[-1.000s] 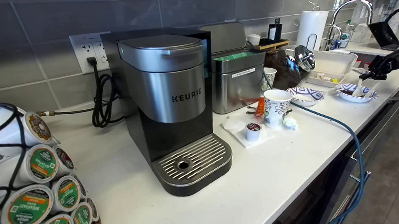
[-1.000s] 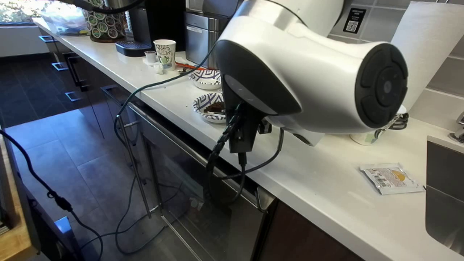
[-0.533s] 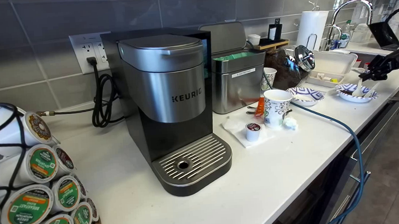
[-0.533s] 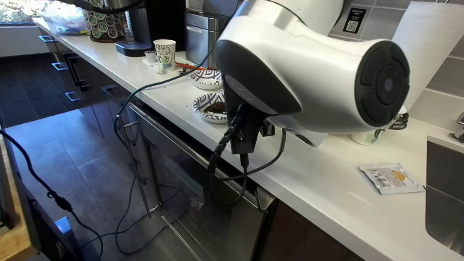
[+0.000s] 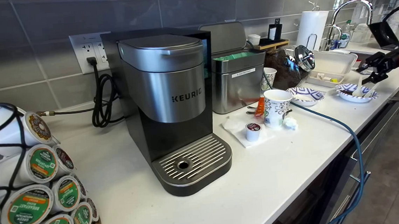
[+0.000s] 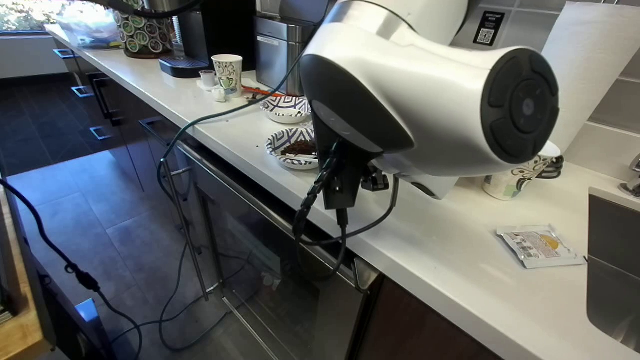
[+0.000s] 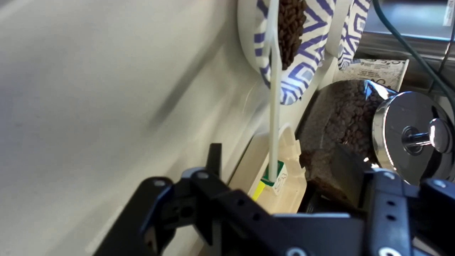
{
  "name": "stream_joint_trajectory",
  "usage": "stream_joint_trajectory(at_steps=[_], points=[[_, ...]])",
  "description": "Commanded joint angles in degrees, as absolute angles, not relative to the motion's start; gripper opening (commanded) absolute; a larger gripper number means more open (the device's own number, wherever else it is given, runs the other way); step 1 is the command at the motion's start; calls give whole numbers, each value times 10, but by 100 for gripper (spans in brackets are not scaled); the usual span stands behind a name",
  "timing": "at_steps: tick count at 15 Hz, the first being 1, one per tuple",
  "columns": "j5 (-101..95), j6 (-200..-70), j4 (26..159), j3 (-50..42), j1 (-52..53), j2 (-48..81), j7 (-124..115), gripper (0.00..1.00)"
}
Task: Put a half a spoon of the small brown objects into the empty paper plate
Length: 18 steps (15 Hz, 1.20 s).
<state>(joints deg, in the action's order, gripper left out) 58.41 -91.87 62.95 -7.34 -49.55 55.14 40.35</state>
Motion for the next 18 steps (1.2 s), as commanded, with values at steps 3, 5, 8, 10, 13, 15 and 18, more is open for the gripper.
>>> stream_joint_trajectory(at_steps=[3,5,8,10,13,15,18], points=[[598,-935,642,-69,-488,544,400,72],[599,-932,643,-68,-486,544,399,64],[601,-932,645,-68,-485,544,401,40],[602,-933,646,-67,-485,543,401,24],[602,-936,645,-70,-486,544,398,2],[601,-936,645,-71,-487,544,398,0],[601,-937,650,-73,-487,542,396,1]])
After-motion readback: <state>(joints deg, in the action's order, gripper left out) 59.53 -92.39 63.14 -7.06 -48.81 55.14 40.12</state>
